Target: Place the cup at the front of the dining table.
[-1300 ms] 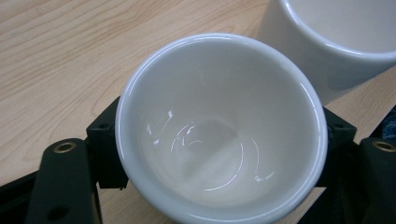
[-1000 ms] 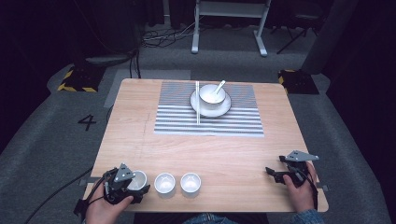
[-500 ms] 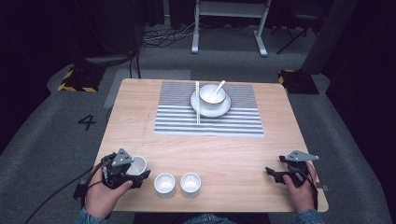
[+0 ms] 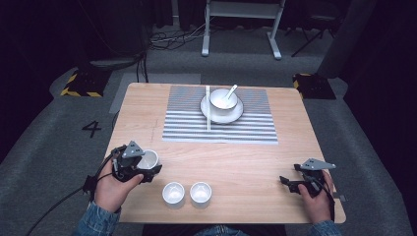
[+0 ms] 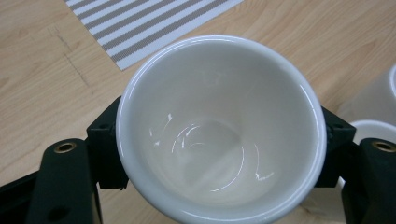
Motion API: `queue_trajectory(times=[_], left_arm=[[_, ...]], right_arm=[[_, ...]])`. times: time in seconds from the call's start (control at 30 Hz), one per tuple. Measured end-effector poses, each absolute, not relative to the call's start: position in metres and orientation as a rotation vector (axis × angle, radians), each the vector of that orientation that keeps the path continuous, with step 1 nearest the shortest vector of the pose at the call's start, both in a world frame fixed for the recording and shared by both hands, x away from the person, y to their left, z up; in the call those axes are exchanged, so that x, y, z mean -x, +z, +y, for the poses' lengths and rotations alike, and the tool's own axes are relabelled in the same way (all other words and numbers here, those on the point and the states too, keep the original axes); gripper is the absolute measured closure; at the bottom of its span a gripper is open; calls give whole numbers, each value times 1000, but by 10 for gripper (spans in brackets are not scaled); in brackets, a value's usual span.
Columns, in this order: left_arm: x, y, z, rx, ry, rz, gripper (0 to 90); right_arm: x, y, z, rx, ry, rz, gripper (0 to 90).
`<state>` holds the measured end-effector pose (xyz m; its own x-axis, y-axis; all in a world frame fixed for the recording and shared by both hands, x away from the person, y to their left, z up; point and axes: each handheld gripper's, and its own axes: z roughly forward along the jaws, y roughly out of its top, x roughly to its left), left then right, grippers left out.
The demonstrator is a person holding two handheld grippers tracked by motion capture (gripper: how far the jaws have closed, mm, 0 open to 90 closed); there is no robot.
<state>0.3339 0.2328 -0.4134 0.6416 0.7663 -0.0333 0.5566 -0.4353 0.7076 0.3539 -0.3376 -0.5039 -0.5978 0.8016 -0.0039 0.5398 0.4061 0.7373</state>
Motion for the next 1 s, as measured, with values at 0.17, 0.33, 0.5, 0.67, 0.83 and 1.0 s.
queue_trajectory(times=[0.17, 0.33, 0.5, 0.67, 0.83, 1.0], left_arm=[[-346, -409, 229, -2150, 385, 1021, 264], [-358, -404, 226, -2150, 395, 1016, 263], [-373, -397, 221, -2134, 416, 1011, 264], [-390, -392, 213, -2124, 432, 1004, 264], [-405, -389, 207, -2110, 434, 1003, 263], [-422, -387, 199, -2099, 444, 986, 263]], right_arm=[[-354, -504, -338, -1157, 1014, 2310, 172], [-354, -504, -338, -1155, 1014, 2310, 172], [-354, -504, -338, -1157, 1014, 2310, 172], [-354, -504, -338, -1155, 1014, 2310, 172], [-354, -504, -338, -1157, 1014, 2310, 172], [-354, -504, -338, -1155, 1014, 2310, 172]])
